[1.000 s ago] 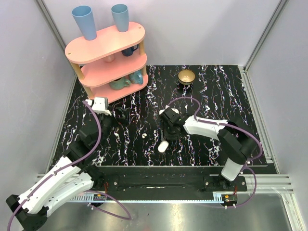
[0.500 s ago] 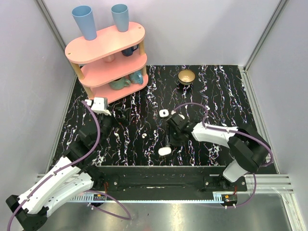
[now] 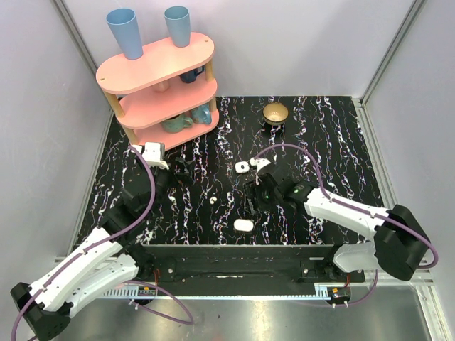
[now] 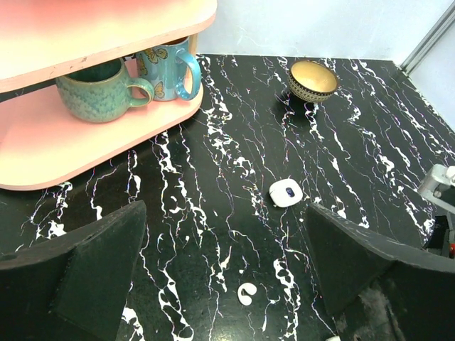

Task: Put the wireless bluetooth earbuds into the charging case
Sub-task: Move the charging case to the corner of the board.

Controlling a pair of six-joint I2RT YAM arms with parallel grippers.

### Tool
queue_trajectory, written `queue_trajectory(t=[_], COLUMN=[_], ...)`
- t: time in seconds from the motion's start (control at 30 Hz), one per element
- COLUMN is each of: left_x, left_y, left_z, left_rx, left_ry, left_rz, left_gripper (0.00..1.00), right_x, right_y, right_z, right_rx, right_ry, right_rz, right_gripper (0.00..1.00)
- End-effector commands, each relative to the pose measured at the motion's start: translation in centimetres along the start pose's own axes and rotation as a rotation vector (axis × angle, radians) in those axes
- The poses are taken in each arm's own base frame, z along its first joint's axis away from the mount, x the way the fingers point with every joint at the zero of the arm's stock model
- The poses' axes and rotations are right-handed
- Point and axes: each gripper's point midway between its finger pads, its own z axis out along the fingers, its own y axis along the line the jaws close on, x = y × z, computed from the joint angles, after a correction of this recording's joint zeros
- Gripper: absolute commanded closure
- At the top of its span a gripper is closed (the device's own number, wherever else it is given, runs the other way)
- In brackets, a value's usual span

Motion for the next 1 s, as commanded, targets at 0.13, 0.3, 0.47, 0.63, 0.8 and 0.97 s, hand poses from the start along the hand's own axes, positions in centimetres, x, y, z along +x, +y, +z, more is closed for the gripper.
queue_trajectory(t=[0.13, 0.3, 0.47, 0.63, 0.8, 0.97], left_x=[-2.4, -2.5, -2.7, -3.2, -3.2, -2.9], left_y=[-1.2, -1.5, -1.6, -1.5, -1.2, -1.0], left_z=[-0.2, -0.5, -1.0, -1.7, -2.4, -2.5], left_rx=[0.055, 0.074, 0.089, 0.096, 0.099, 0.095], left_ry=[-0.059, -0.056, -0.052, -0.065, -0.076, -0.077], left_rz=[-0.005, -0.014, -0.021, -0.027, -0.045, -0.061], left_gripper=[0.01, 0.01, 0.01, 0.01, 0.01, 0.01], right_x=[0.5, 0.5, 0.8, 1.7, 3.4, 4.8], right_y=[4.9, 5.8, 5.9, 5.3, 4.1, 5.0], right_z=[-0.6, -0.8, 0.4, 2.8, 2.8, 2.9], right_rx=[-0.368, -0.439, -0.421, -0.368, -0.357, -0.423], right_ry=[0.010, 0.003, 0.067, 0.068, 0.070, 0.067], right_rz=[-0.380, -0.463, -0.393, -0.288, -0.331, -0.337], right_gripper=[0.23, 0.21, 0.23, 0.28, 0.28, 0.28])
